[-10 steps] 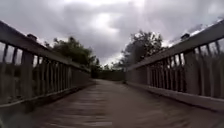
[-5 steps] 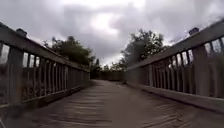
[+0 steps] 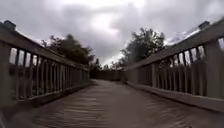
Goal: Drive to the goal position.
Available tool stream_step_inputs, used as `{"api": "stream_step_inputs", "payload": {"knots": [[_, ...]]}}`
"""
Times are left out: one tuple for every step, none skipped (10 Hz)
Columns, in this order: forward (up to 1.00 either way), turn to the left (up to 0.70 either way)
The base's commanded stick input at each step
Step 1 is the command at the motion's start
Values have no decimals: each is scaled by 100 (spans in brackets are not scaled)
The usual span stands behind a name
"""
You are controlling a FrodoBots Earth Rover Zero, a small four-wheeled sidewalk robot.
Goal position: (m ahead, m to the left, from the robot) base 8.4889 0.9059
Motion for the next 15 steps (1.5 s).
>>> {"api": "stream_step_inputs", "payload": {"knots": [[45,0],[45,0],[45,0],[45,0],[45,0],[45,0],[45,0],[45,0],[45,-24],[45,-27],[45,-27],[45,-27],[45,-27],[45,0],[45,0]]}}
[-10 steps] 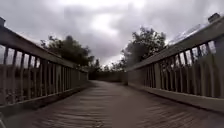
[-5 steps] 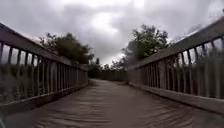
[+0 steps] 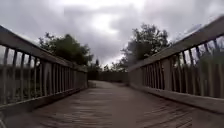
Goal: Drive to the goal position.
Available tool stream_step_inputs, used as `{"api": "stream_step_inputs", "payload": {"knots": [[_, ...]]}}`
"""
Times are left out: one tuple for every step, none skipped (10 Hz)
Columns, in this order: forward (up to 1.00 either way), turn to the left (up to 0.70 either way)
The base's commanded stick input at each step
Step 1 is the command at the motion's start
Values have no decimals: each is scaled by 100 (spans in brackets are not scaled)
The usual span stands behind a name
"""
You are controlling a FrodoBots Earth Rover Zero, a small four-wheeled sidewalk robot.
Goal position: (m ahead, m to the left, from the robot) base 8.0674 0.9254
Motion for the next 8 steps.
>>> {"api": "stream_step_inputs", "payload": {"knots": [[45,0],[45,0],[45,0],[45,0],[45,0],[45,0],[45,0],[45,0]]}}
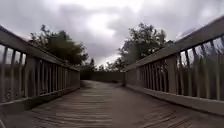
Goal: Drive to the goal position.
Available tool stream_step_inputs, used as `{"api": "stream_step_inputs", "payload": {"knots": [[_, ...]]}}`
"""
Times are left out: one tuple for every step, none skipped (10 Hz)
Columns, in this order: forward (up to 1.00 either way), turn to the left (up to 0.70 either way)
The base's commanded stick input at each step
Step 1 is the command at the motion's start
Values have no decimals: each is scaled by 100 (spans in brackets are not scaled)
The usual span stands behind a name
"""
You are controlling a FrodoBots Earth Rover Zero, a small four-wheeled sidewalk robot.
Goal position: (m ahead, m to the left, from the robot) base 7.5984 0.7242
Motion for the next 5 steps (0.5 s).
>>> {"api": "stream_step_inputs", "payload": {"knots": [[45,0],[45,0],[45,0],[45,0],[45,0]]}}
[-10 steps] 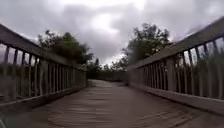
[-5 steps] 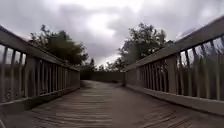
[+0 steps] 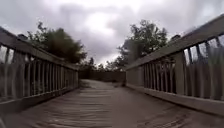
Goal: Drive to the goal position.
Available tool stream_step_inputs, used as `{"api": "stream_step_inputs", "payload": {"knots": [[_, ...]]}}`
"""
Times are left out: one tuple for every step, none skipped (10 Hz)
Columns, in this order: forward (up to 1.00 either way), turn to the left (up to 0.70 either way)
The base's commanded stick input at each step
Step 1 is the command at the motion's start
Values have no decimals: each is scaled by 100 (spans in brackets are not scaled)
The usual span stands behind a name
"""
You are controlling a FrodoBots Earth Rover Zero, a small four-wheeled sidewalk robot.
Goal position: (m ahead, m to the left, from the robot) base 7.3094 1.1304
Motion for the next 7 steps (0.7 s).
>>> {"api": "stream_step_inputs", "payload": {"knots": [[45,0],[45,0],[45,0],[45,0],[45,0],[45,0],[45,0]]}}
